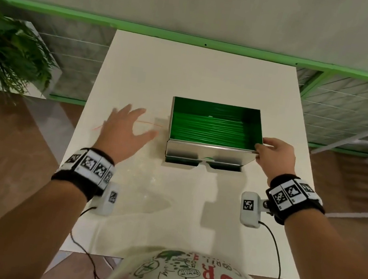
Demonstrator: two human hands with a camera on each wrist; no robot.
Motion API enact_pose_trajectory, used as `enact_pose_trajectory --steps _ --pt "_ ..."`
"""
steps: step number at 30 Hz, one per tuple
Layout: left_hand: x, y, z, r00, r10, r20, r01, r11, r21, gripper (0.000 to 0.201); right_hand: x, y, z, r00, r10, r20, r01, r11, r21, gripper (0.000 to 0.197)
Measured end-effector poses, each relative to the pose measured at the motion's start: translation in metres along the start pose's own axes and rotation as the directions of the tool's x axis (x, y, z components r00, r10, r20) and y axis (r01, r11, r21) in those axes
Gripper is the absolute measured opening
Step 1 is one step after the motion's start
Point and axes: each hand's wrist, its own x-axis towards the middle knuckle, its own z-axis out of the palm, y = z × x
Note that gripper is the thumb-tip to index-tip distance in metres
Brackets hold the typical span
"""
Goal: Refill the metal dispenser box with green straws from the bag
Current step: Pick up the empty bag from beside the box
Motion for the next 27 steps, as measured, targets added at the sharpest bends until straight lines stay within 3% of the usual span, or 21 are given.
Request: enact_pose_trajectory --steps 1,3,5,6,7,10,11,13,16,18,20,22,23,25,27 --pt "-0.009 -0.017 0.004 0.992 -0.084 0.095 0.071 0.989 0.133 0.097 -0.002 0.001 0.001 1.0 -0.023 -0.009 0.023 1.0 -0.022 0.02" --pt "-0.031 -0.048 0.022 0.93 -0.23 0.288 0.14 0.944 0.3 0.124 -0.004 0.002 0.004 0.999 -0.029 -0.022 0.028 0.998 -0.052 0.009" --pt "-0.059 -0.074 0.052 0.857 -0.288 0.426 0.101 0.907 0.409 0.134 -0.008 0.002 0.004 0.999 0.001 -0.037 -0.002 0.999 -0.041 0.018" --pt "-0.073 -0.082 0.065 0.847 -0.286 0.447 0.054 0.885 0.462 0.132 -0.012 0.002 0.003 0.999 0.004 -0.049 -0.008 0.997 -0.073 0.035" --pt "-0.083 -0.085 0.074 0.866 -0.258 0.428 0.013 0.867 0.498 0.124 -0.019 0.0 0.0 0.997 -0.034 -0.073 0.023 0.989 -0.144 0.048" --pt "-0.086 -0.075 0.072 0.943 -0.098 0.319 -0.055 0.898 0.437 0.062 -0.056 -0.012 -0.017 0.947 -0.306 -0.1 0.252 0.898 -0.36 0.047" --pt "-0.085 -0.067 0.066 0.951 -0.03 0.309 -0.095 0.919 0.383 0.047 -0.073 -0.019 -0.022 0.91 -0.412 -0.044 0.366 0.849 -0.381 0.046" --pt "-0.083 -0.037 0.049 0.942 0.109 0.318 -0.203 0.938 0.28 0.034 -0.101 -0.03 -0.028 0.798 -0.568 0.202 0.598 0.705 -0.38 0.053" --pt "-0.091 0.035 0.017 0.887 0.369 0.278 -0.431 0.877 0.211 0.026 -0.138 -0.048 -0.026 0.59 -0.503 0.631 0.795 0.5 -0.344 0.092" --pt "-0.101 0.083 -0.001 0.813 0.548 0.198 -0.58 0.792 0.19 0.022 -0.154 -0.061 -0.018 0.491 -0.478 0.728 0.844 0.469 -0.262 0.104" --pt "-0.109 0.119 -0.012 0.693 0.718 0.058 -0.716 0.676 0.175 0.024 -0.158 -0.068 -0.01 0.485 -0.572 0.662 0.802 0.593 -0.075 0.083" --pt "-0.115 0.137 -0.019 0.553 0.825 -0.114 -0.81 0.565 0.158 0.029 -0.151 -0.072 -0.011 0.544 -0.644 0.538 0.693 0.706 0.144 0.047" --pt "-0.117 0.14 -0.022 0.504 0.849 -0.16 -0.834 0.527 0.165 0.033 -0.149 -0.078 -0.016 0.585 -0.638 0.501 0.614 0.752 0.241 0.044" --pt "-0.119 0.141 -0.029 0.462 0.861 -0.213 -0.831 0.504 0.235 0.053 -0.15 -0.093 -0.032 0.652 -0.573 0.497 0.344 0.808 0.479 0.041" --pt "-0.12 0.141 -0.031 0.51 0.828 -0.232 -0.79 0.558 0.254 0.076 -0.148 -0.107 -0.048 0.647 -0.46 0.608 -0.041 0.775 0.63 0.042"
